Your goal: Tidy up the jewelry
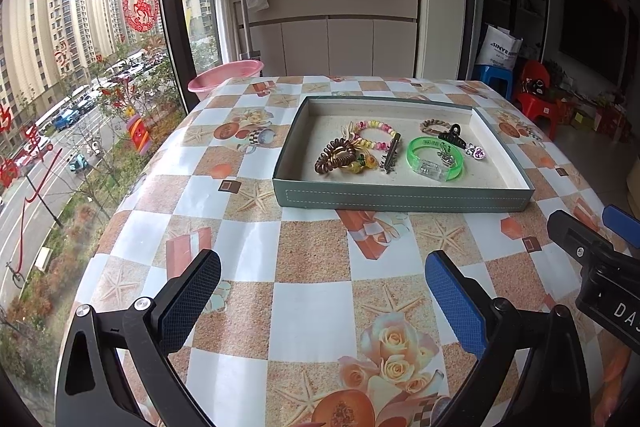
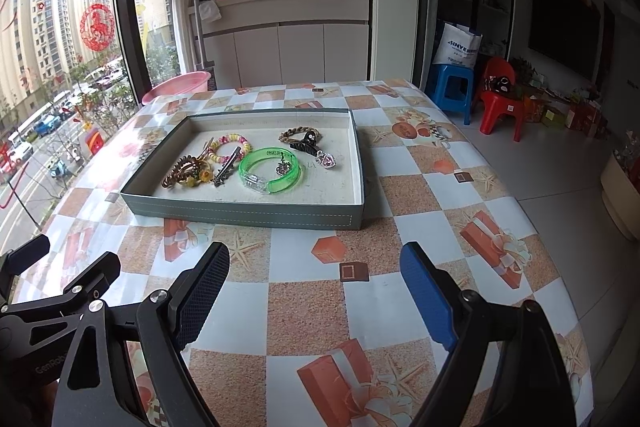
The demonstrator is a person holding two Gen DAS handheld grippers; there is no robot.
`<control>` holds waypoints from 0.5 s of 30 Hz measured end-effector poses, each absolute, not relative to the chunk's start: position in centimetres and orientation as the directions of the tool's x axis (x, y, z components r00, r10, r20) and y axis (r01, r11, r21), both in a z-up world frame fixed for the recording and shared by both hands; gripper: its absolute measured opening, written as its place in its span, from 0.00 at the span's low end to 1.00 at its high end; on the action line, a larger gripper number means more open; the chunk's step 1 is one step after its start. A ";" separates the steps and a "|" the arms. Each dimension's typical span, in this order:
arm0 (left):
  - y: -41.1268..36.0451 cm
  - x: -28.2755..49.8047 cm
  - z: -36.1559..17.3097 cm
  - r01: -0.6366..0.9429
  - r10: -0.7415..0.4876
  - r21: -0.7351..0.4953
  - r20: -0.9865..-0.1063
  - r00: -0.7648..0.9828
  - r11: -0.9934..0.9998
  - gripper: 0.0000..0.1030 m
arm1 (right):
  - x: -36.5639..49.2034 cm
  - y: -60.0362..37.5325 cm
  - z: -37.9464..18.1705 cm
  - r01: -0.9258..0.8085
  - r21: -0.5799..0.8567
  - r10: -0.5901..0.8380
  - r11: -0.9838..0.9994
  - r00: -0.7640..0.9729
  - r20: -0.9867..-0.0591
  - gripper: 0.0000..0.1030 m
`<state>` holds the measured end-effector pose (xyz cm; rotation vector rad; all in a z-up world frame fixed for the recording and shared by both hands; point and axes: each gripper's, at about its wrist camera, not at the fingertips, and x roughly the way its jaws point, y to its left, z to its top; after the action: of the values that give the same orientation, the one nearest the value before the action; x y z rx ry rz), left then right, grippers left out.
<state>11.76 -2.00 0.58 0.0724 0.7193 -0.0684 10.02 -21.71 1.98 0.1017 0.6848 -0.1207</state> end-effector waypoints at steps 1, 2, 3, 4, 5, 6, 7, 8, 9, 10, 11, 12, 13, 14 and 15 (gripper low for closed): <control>-2.0 11.8 0.6 0.087 -0.037 0.043 -0.661 0.750 0.995 1.00 | 10.0 -21.7 2.0 0.145 0.053 -0.078 0.988 0.767 -0.637 0.86; -2.0 11.8 0.6 0.087 -0.037 0.042 -0.661 0.750 0.995 1.00 | 10.0 -21.7 2.0 0.145 0.054 -0.078 0.988 0.768 -0.636 0.86; -2.0 11.8 0.6 0.087 -0.038 0.042 -0.660 0.751 0.995 1.00 | 10.0 -21.7 2.0 0.144 0.054 -0.077 0.988 0.768 -0.636 0.86; -2.0 11.8 0.6 0.087 -0.038 0.042 -0.659 0.751 0.995 1.00 | 10.0 -21.7 2.0 0.144 0.053 -0.078 0.988 0.768 -0.636 0.86; -2.0 11.7 0.6 0.088 -0.038 0.042 -0.660 0.751 0.995 1.00 | 10.0 -21.7 2.0 0.144 0.053 -0.078 0.988 0.768 -0.635 0.86; -2.0 11.7 0.6 0.088 -0.038 0.043 -0.660 0.751 0.995 1.00 | 10.0 -21.7 2.0 0.144 0.053 -0.078 0.988 0.768 -0.636 0.86; -2.0 11.7 0.6 0.088 -0.038 0.043 -0.660 0.751 0.995 1.00 | 10.0 -21.7 2.0 0.144 0.053 -0.078 0.988 0.768 -0.636 0.86; -2.0 11.7 0.6 0.088 -0.038 0.043 -0.660 0.751 0.995 1.00 | 10.0 -21.7 2.0 0.145 0.053 -0.078 0.988 0.768 -0.636 0.86; -2.0 11.7 0.6 0.088 -0.038 0.043 -0.659 0.751 0.995 1.00 | 10.0 -21.7 2.0 0.145 0.054 -0.078 0.988 0.768 -0.636 0.86; -2.0 11.7 0.6 0.088 -0.038 0.044 -0.659 0.752 0.995 1.00 | 10.0 -21.7 2.0 0.144 0.055 -0.077 0.988 0.768 -0.636 0.86; -2.0 11.7 0.6 0.089 -0.038 0.043 -0.659 0.751 0.995 1.00 | 10.0 -21.7 2.0 0.144 0.054 -0.077 0.988 0.768 -0.636 0.86; -2.0 11.7 0.7 0.089 -0.038 0.043 -0.658 0.752 0.995 1.00 | 10.0 -21.7 2.0 0.144 0.053 -0.078 0.988 0.768 -0.636 0.86; -2.0 11.7 0.7 0.089 -0.039 0.043 -0.659 0.751 0.995 1.00 | 10.0 -21.7 2.0 0.145 0.052 -0.079 0.988 0.768 -0.636 0.86; -2.0 11.7 0.7 0.090 -0.039 0.043 -0.659 0.751 0.995 1.00 | 10.0 -21.7 2.0 0.145 0.054 -0.078 0.988 0.768 -0.635 0.86; -2.1 11.7 0.7 0.091 -0.039 0.045 -0.659 0.752 0.995 1.00 | 10.0 -21.7 2.0 0.145 0.055 -0.077 0.988 0.768 -0.635 0.86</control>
<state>11.68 -2.09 0.71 0.0753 0.7171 -0.0708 10.02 -21.73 1.98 0.1033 0.6841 -0.1208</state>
